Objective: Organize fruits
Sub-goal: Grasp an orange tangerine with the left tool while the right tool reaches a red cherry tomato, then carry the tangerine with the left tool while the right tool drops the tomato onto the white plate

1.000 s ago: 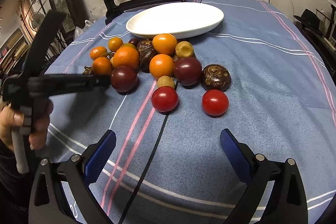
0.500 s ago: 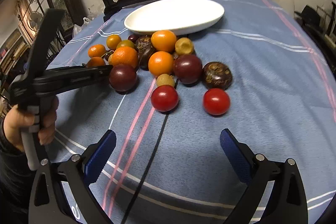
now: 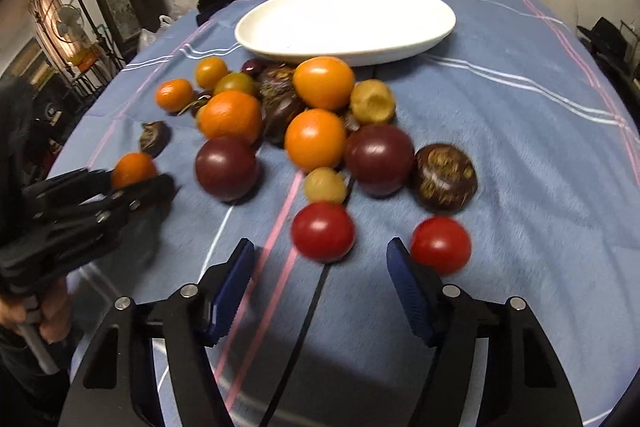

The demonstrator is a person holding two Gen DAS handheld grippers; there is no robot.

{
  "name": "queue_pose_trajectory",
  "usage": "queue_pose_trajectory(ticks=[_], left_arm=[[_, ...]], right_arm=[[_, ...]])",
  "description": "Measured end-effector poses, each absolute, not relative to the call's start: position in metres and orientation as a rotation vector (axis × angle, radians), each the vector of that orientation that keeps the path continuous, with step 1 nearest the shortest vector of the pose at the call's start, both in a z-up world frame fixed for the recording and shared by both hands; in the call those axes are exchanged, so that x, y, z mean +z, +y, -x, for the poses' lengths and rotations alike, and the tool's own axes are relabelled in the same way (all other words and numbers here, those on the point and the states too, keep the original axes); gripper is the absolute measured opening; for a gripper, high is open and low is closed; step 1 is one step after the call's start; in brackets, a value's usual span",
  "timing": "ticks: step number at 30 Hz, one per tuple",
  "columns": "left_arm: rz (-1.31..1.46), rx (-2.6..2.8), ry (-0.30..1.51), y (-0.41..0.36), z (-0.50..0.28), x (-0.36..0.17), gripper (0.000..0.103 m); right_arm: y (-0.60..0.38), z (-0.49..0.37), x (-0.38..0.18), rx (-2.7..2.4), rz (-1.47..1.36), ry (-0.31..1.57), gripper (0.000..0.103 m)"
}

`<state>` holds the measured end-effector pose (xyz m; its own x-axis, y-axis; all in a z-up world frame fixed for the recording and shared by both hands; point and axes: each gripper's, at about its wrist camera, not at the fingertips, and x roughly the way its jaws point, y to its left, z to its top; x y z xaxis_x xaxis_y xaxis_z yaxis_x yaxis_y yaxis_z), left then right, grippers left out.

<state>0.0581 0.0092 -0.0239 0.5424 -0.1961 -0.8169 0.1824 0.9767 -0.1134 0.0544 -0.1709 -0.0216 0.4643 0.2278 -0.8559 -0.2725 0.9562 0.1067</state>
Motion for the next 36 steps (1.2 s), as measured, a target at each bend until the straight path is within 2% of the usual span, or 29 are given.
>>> queue_pose_trajectory(ticks=[1, 3, 5, 10, 14, 20, 26, 31, 34, 36], left_arm=[[0.013, -0.227, 0.971, 0.009, -0.058, -0.023, 0.038], [-0.001, -0.230, 0.968, 0.008, -0.057, -0.022, 0.037], [-0.018, -0.236, 0.965, 0.006, -0.058, -0.019, 0.037], [-0.064, -0.260, 0.936, 0.002, -0.059, -0.005, 0.037], [-0.073, -0.295, 0.908, -0.005, -0.073, 0.016, 0.038], [-0.042, -0.281, 0.871, -0.026, -0.149, 0.044, 0.038], [-0.025, -0.197, 0.971, -0.038, -0.221, 0.018, 0.038], [0.020, -0.182, 1.034, -0.038, -0.242, -0.005, 0.039], [0.063, -0.172, 1.021, -0.035, -0.238, -0.006, 0.040], [0.087, -0.174, 0.996, -0.032, -0.227, 0.001, 0.050]], right_arm=[[-0.168, -0.057, -0.022, 0.306, 0.064, 1.046, 0.059], [-0.163, -0.059, -0.023, 0.295, 0.108, 1.034, 0.041], [-0.163, -0.059, -0.022, 0.293, 0.124, 1.031, 0.032], [-0.175, -0.053, -0.014, 0.342, 0.057, 1.032, 0.032], [-0.184, -0.058, 0.014, 0.399, -0.013, 0.962, 0.032], [-0.184, -0.118, 0.048, 0.340, -0.044, 0.843, 0.032], [-0.171, -0.192, 0.023, 0.283, -0.037, 0.945, 0.032], [-0.167, -0.211, 0.001, 0.269, -0.020, 1.021, 0.033], [-0.169, -0.205, 0.005, 0.262, -0.015, 0.994, 0.041], [-0.174, -0.196, 0.011, 0.264, -0.022, 0.960, 0.053]])
